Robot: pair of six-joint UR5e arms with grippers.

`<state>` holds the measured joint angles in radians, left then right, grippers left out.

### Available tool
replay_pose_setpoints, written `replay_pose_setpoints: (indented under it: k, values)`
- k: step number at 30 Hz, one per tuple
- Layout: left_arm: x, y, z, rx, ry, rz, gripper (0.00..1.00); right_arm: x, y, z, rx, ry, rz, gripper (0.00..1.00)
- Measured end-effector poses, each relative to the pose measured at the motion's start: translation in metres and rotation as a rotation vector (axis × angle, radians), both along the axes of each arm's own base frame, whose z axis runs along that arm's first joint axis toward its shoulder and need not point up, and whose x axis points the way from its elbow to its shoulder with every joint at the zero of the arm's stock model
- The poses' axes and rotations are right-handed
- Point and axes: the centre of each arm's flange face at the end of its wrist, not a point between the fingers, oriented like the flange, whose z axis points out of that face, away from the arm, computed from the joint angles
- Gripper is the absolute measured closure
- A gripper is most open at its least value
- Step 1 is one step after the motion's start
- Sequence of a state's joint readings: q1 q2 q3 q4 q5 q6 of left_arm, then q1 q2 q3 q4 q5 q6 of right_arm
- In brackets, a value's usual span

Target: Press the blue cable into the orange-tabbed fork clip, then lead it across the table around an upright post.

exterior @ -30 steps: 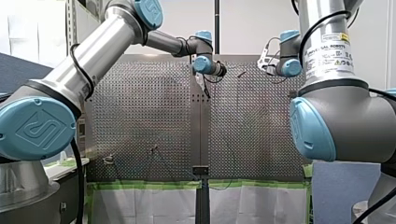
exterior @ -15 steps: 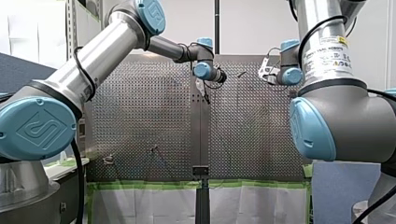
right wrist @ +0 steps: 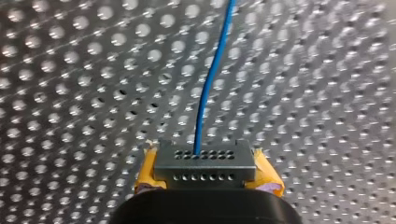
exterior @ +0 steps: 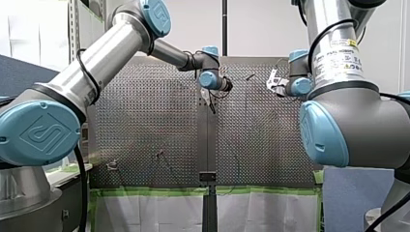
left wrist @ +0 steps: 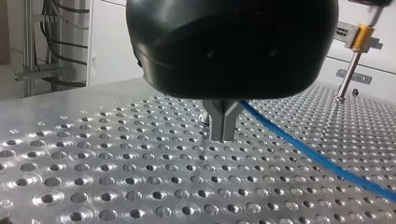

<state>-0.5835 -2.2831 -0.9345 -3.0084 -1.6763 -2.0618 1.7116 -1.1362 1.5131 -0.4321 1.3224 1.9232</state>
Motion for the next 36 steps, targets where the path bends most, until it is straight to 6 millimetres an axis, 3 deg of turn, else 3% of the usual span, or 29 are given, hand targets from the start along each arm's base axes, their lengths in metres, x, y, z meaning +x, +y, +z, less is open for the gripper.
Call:
replay_pose_setpoints:
  k: [6, 8, 9, 11, 12, 14, 15, 17, 18, 19, 27, 36]
  values:
    - [0.002, 0.002, -0.001, -0.001, 0.0, 0.003, 1.0, 0.0, -0.004, -0.019, 0.025, 0.015, -0.006, 1.0]
    - [0.002, 0.002, -0.001, -0.002, 0.0, 0.003, 0.82, -0.002, -0.004, -0.024, 0.033, 0.018, -0.015, 1.0]
    - [0.003, 0.003, -0.001, -0.002, -0.001, 0.003, 0.82, -0.003, -0.004, -0.027, 0.036, 0.019, -0.02, 1.0]
    - [0.003, 0.003, -0.001, -0.002, -0.001, 0.004, 0.6, -0.006, -0.004, -0.032, 0.041, 0.022, -0.032, 1.0]
    - [0.003, 0.003, -0.001, -0.002, -0.001, 0.004, 0.6, -0.007, -0.004, -0.034, 0.042, 0.022, -0.037, 1.0]
    - [0.003, 0.003, -0.001, -0.002, -0.001, 0.004, 0.38, -0.009, -0.005, -0.04, 0.041, 0.023, -0.046, 1.0]
    - [0.003, 0.003, -0.001, -0.002, -0.001, 0.005, 0.38, -0.01, -0.005, -0.044, 0.042, 0.023, -0.05, 1.0]
    - [0.003, 0.003, -0.001, -0.002, 0.0, 0.005, 0.23, -0.011, -0.007, -0.051, 0.048, 0.025, -0.055, 1.0]
    - [0.003, 0.004, -0.001, -0.002, 0.0, 0.006, 0.23, -0.012, -0.007, -0.055, 0.052, 0.026, -0.057, 1.0]
    - [0.003, 0.004, -0.001, -0.001, 0.0, 0.007, 0.14, -0.012, -0.008, -0.06, 0.058, 0.027, -0.061, 1.0]
    - [0.004, 0.006, -0.001, -0.002, 0.003, 0.02, 0.14, -0.019, -0.013, -0.081, 0.083, 0.044, -0.084, 1.0]
    - [0.005, 0.007, -0.001, -0.002, 0.005, 0.039, 0.14, -0.034, -0.021, -0.143, 0.162, 0.104, -0.116, 1.0]
